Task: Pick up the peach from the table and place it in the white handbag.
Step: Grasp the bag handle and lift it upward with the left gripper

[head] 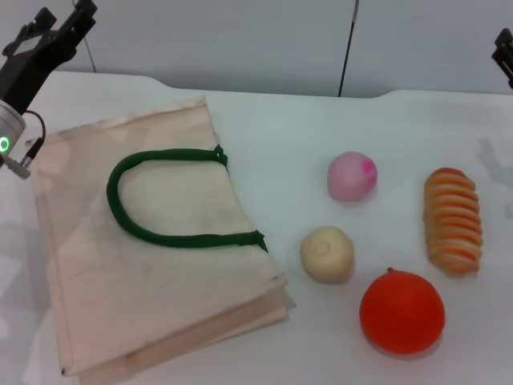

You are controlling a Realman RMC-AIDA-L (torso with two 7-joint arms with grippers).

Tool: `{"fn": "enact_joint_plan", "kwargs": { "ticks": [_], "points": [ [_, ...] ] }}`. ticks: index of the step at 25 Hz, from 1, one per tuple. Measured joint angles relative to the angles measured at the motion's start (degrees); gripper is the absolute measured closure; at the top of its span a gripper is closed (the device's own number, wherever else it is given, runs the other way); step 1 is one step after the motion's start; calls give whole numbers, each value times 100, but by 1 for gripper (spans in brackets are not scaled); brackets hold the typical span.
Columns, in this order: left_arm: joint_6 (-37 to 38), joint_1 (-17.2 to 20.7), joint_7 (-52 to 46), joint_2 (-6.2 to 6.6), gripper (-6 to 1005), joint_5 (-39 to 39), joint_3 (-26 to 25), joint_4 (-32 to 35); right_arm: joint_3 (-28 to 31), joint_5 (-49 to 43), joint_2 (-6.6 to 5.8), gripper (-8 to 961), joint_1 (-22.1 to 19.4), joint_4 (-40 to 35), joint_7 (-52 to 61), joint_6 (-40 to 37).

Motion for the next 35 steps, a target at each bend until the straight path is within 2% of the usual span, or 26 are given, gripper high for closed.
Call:
{"fn": "enact_joint_plan", "kwargs": {
  "ticks": [15, 18, 23, 27, 31, 35],
  "points": [
    [-2, -8, -1, -1, 127, -26, -7, 0, 9, 0, 0, 64, 1, 0, 0, -1],
    [-30, -21, -245, 22, 132, 182, 43, -23, 9, 0, 0, 64, 5, 4, 0, -1],
    [-48, -213, -1492, 172, 141, 1243, 65, -432, 9, 0, -3, 64, -10, 1, 0, -1],
    [157, -468, -3027, 300, 147, 2615, 67, -1178, 9, 0, -9, 64, -21, 0, 0, -1],
    [601, -659, -4300, 356, 154, 3695, 69, -1851, 9, 0, -9, 64, -22, -2, 0, -1],
    [1068, -775, -4993, 369, 161, 4510, 71, -2292, 9, 0, -9, 64, -61, -15, 0, -1]
  ]
}}
